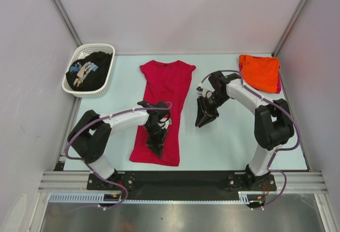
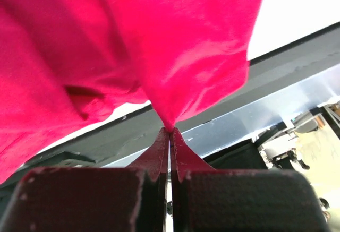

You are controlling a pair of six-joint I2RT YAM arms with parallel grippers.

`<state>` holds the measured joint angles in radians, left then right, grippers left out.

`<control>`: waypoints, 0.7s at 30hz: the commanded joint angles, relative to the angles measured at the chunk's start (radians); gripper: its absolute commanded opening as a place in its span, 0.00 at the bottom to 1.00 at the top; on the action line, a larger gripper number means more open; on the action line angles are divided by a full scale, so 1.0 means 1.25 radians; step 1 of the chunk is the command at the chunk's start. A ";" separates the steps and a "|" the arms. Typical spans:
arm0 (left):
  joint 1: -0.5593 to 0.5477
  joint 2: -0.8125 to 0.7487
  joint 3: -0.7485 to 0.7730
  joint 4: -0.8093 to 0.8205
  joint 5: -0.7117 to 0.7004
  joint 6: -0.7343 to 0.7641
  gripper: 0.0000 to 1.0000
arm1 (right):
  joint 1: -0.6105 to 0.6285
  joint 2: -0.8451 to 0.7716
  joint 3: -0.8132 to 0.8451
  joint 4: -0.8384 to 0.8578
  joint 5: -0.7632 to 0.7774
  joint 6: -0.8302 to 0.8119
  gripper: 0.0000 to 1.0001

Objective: Fold and stack the t-shirts
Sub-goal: Grab the bottom of the folded rectangular tshirt with both arms

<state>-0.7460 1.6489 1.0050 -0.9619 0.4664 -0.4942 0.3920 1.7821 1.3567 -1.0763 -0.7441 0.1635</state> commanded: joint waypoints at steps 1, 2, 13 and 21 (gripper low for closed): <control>-0.006 -0.011 -0.011 -0.043 -0.033 -0.001 0.00 | -0.002 -0.016 0.001 -0.009 -0.017 -0.006 0.28; -0.006 -0.011 -0.015 -0.043 -0.038 -0.002 0.00 | -0.001 -0.017 0.001 -0.011 -0.016 -0.006 0.28; 0.002 -0.023 -0.057 -0.039 -0.080 -0.048 0.00 | -0.002 -0.018 -0.004 -0.007 -0.020 -0.006 0.28; 0.002 0.010 -0.090 -0.020 -0.107 -0.049 0.00 | -0.002 -0.017 -0.001 -0.009 -0.021 -0.006 0.27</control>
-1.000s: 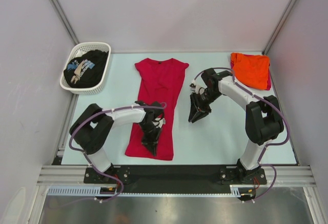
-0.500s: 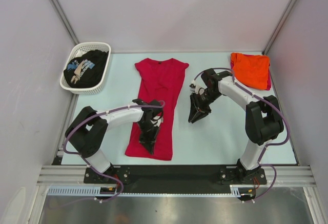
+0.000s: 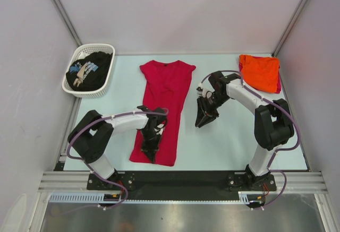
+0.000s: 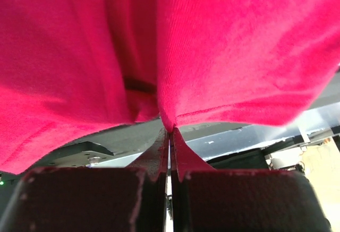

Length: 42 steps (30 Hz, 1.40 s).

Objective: Fold and stack the t-shirts
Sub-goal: Grab the bottom of the folded rectangular tshirt with both arms

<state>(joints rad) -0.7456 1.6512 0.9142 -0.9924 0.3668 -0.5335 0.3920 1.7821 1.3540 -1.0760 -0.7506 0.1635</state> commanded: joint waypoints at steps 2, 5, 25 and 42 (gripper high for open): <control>0.003 0.018 -0.023 0.013 -0.030 -0.017 0.00 | -0.002 -0.018 0.000 -0.009 -0.018 -0.006 0.27; 0.003 0.030 -0.026 0.022 -0.026 -0.011 0.00 | 0.004 -0.021 -0.002 -0.001 -0.036 0.005 0.27; 0.003 -0.123 0.181 -0.099 -0.104 -0.038 1.00 | 0.055 -0.033 -0.067 0.045 -0.028 0.030 0.25; 0.160 0.116 0.426 0.121 -0.099 0.027 0.99 | 0.072 0.051 0.030 0.329 0.140 0.193 0.25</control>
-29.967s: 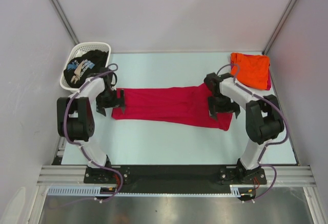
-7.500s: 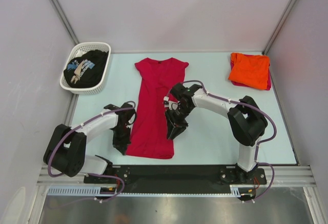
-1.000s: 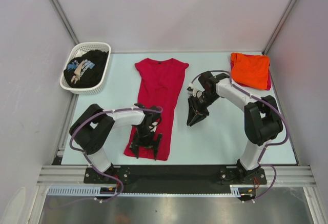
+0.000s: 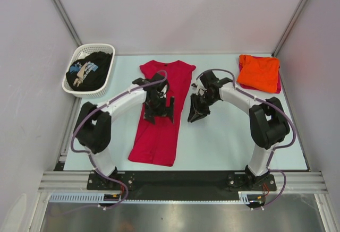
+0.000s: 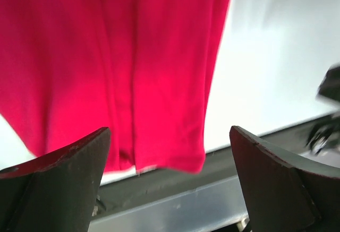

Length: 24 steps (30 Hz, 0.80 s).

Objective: Fold and stack the t-shirts
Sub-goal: Grab the bottom of the folded rectangular tshirt with both arms

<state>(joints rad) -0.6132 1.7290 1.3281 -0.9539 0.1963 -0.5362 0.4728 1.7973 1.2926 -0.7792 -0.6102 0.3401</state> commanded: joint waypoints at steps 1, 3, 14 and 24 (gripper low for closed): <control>0.057 0.070 0.136 0.100 0.028 0.035 1.00 | 0.008 0.062 0.091 0.105 0.028 0.064 0.25; 0.076 0.122 0.176 0.110 0.056 0.051 1.00 | 0.011 0.078 0.108 0.129 0.021 0.076 0.25; 0.092 0.310 0.388 0.038 0.071 0.084 0.74 | 0.011 0.178 0.170 0.129 -0.012 0.100 0.26; 0.097 0.369 0.376 0.011 0.091 0.110 0.78 | 0.017 0.230 0.236 0.067 -0.006 0.069 0.27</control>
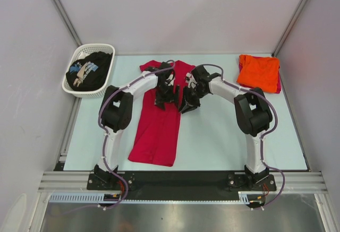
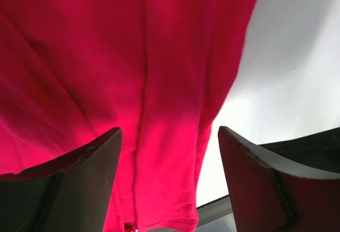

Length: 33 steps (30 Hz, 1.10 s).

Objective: Fold and stack the t-shirts
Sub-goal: Grab the bottom of the folded rectangular tshirt with both arms

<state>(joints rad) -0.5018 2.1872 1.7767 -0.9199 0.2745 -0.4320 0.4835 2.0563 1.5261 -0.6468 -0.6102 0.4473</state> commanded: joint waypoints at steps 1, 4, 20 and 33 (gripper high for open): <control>0.008 0.006 0.016 -0.013 0.030 0.029 0.77 | 0.010 0.026 0.054 -0.043 -0.004 -0.020 0.27; 0.010 0.011 0.016 -0.013 0.037 0.031 0.66 | 0.013 0.042 0.069 -0.058 0.000 -0.022 0.27; 0.034 0.055 0.022 -0.021 0.047 0.058 0.54 | 0.023 0.075 0.118 -0.073 -0.008 -0.020 0.27; 0.069 0.062 0.056 -0.036 0.063 0.066 0.55 | 0.023 0.109 0.161 -0.086 -0.016 -0.022 0.26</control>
<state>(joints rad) -0.4343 2.2616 1.7977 -0.9504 0.3717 -0.3809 0.5076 2.1815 1.6730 -0.7361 -0.6106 0.4328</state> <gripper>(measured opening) 0.558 0.263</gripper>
